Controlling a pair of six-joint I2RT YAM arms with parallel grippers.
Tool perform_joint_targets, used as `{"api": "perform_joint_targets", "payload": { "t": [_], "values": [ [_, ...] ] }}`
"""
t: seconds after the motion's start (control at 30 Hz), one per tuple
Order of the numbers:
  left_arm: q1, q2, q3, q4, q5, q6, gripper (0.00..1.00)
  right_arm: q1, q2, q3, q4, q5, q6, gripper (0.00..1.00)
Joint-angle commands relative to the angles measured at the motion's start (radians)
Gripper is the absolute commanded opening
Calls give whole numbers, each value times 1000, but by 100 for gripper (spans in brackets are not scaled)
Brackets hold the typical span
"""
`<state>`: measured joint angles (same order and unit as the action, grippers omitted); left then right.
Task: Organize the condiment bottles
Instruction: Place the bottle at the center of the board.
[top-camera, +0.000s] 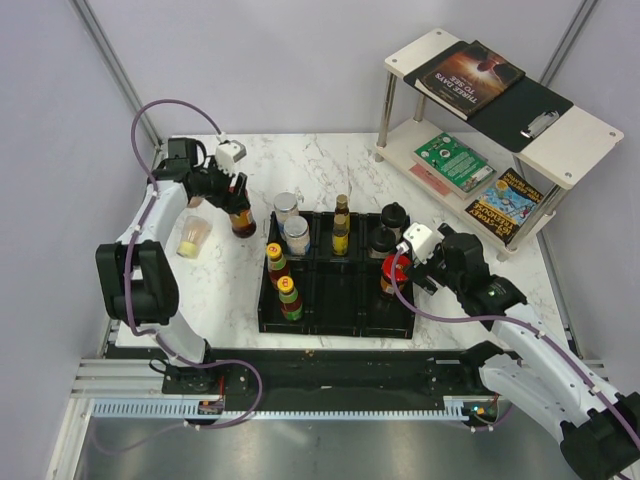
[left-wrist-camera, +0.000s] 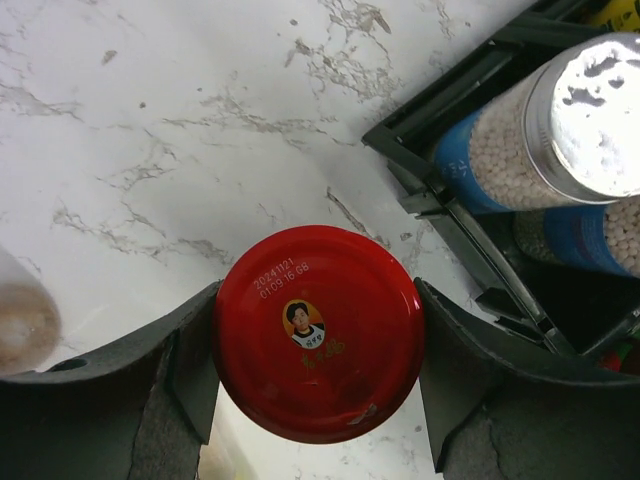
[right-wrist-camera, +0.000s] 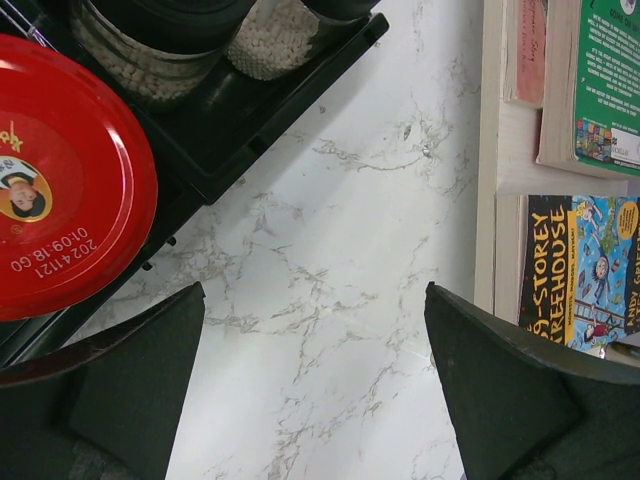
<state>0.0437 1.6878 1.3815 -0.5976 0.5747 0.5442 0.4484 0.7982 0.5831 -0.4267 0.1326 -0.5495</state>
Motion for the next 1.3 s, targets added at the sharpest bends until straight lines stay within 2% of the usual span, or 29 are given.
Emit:
{"api": "perform_joint_targets", "payload": {
  "t": [0.0, 0.37, 0.8, 0.9, 0.97, 1.07, 1.1, 1.17, 1.27],
  "values": [
    [-7, -109, -25, 84, 71, 98, 2, -4, -21, 9, 3, -13, 5, 98],
    [-25, -209, -222, 154, 37, 184, 2, -4, -24, 14, -1, -21, 5, 98],
    [-30, -342, -378, 191, 31, 259, 2, -8, -24, 17, -9, -34, 6, 98],
    [-33, -359, -398, 180, 25, 276, 24, -10, -24, 17, -11, -34, 6, 98],
    [-31, -366, -398, 159, 24, 284, 28, -10, -24, 20, -11, -36, 6, 98],
    [-31, -364, -386, 118, 25, 306, 41, -11, -22, 18, -12, -42, 6, 98],
    [-31, -366, -380, 105, 25, 316, 50, -11, -22, 20, -14, -42, 6, 98],
    [-31, -359, -358, 84, 24, 327, 56, -13, -22, 18, -14, -45, 6, 98],
    [-31, -344, -331, 38, 20, 341, 59, -14, -25, 20, -15, -45, 6, 98]
  ]
}}
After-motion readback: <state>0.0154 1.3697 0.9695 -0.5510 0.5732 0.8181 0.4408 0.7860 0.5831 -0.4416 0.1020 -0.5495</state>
